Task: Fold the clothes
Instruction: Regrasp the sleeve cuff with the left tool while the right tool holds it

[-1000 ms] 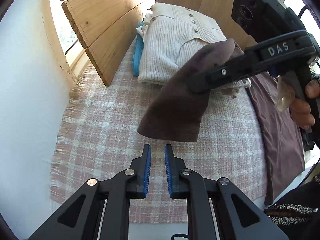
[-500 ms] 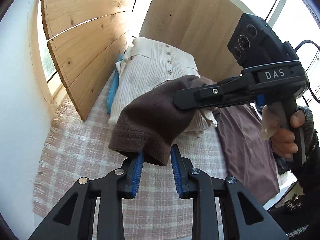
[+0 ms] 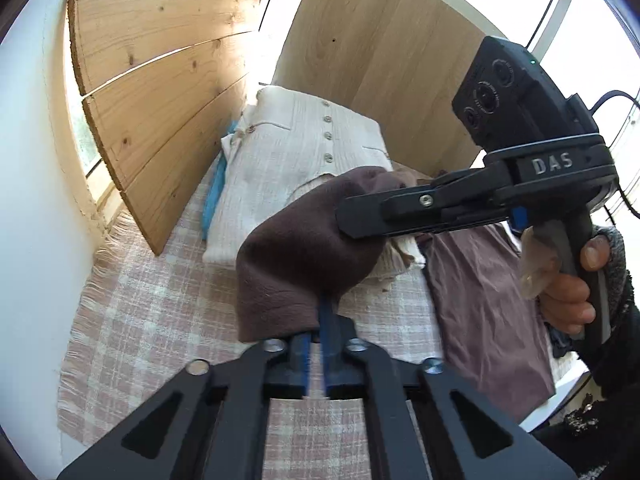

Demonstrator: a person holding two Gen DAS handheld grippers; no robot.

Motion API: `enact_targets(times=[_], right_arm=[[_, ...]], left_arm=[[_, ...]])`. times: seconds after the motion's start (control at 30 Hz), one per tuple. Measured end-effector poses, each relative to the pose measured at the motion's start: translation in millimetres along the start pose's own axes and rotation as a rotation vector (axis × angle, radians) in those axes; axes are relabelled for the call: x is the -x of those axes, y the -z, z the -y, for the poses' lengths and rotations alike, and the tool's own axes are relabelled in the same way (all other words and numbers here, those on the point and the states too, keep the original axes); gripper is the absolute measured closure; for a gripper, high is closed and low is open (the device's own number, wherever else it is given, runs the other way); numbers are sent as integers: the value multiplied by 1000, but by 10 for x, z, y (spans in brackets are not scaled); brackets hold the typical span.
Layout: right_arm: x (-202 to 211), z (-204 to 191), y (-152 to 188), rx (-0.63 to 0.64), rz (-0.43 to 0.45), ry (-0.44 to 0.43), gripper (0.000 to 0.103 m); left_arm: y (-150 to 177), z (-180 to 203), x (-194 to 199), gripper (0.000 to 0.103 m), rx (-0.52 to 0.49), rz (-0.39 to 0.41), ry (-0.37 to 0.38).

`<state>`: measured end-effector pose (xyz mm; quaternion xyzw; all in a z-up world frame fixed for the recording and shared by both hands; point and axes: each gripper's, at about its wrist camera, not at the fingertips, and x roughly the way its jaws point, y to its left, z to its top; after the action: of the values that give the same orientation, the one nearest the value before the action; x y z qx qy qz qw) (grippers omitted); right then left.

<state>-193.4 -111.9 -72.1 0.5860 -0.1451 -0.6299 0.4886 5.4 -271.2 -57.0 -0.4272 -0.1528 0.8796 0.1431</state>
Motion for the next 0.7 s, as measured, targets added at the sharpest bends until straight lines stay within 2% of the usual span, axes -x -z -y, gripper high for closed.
enact_targets(times=[0.07, 0.1, 0.17, 0.23, 0.27, 0.43, 0.47, 0.57, 0.63, 0.7], right_arm=[[7, 34, -20, -12, -11, -6, 90], [16, 65, -32, -23, -18, -11, 81], [69, 117, -50, -41, -14, -30, 71], [178, 171, -47, -52, -11, -75, 69], [266, 196, -30, -48, -9, -89, 64], [755, 436, 106, -29, 28, -92, 63], [884, 527, 138, -38, 52, -71, 64], [1324, 948, 217, -95, 146, 99, 64], [1590, 1287, 233, -165, 198, 222, 64], [1776, 1642, 187, -249, 223, 293, 64]], left_arm=[[-55, 87, 131, 101, -36, 7, 77], [-101, 112, 219, 101, -52, 8, 90], [-213, 68, 416, 101, -48, 19, 102], [-337, -27, 624, 101, -24, 35, 107], [-393, -81, 723, 101, -11, 43, 107], [-370, -240, 904, 101, -8, 17, 31], [-330, -257, 890, 101, -4, 5, 26], [-171, -263, 813, 101, 3, -17, 29], [-77, -237, 765, 101, -2, -29, 11], [-9, -176, 713, 101, -21, -47, 2]])
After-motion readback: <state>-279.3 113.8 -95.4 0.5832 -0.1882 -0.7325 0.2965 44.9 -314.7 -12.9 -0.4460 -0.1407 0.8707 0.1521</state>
